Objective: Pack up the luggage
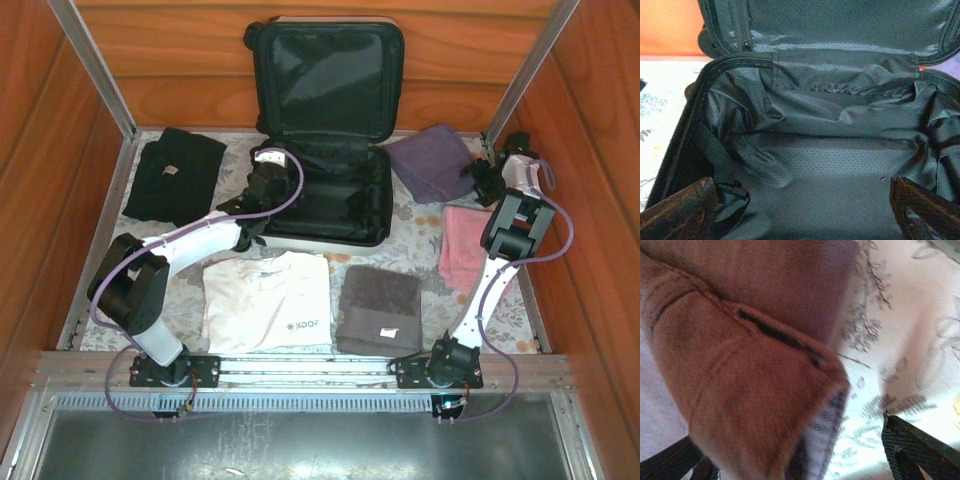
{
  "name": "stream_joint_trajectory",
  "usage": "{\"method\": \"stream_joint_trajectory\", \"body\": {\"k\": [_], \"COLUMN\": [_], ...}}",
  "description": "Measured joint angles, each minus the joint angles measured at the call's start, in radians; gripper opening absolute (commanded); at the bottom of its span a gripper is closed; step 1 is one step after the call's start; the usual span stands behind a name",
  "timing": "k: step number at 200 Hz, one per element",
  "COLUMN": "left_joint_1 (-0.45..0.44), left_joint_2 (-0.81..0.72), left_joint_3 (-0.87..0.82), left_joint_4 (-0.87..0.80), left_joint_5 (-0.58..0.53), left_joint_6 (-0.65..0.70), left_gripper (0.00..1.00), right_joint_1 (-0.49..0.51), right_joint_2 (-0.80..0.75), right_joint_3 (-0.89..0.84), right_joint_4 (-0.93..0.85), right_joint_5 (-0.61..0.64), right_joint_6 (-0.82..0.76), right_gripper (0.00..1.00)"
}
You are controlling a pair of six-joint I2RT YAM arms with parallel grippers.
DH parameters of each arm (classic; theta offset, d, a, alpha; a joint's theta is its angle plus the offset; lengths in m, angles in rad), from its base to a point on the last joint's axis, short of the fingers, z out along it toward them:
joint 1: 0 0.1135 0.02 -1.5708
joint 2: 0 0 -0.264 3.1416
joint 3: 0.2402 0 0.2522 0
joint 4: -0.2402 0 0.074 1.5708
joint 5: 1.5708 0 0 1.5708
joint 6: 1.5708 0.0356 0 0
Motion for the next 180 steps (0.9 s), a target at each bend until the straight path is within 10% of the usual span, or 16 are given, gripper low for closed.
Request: {"method": "stream_joint_trajectory", "body": {"k": [67,134,180], "left_joint_1": [-0.011,-0.013,-0.013], "left_joint_2": [0.035,0.126,0.143], "left_joint_3": [0.052,0.227,0.248], "left_joint_4": [-0.072,-0.244,-0.268], "left_joint_5": [0.018,0.070,0.149], "left_joint_6": [-0.035,-0.122,-0.248], "left_gripper": [0.91,0.91,0.91], "right_joint_1": [0.033,0.032,0.045], "right_joint_2": [0.035,-0.003,-0.083], "right_joint_3": [0.009,-0.151,-0.241], "right_joint_4": [0.112,0.391,0.486], "right_joint_5": [-0.024,-0.102,-0.112], "right_joint_6": [-0.002,-0.001,-0.028], "right_gripper": [0.65,0.02,0.00]}}
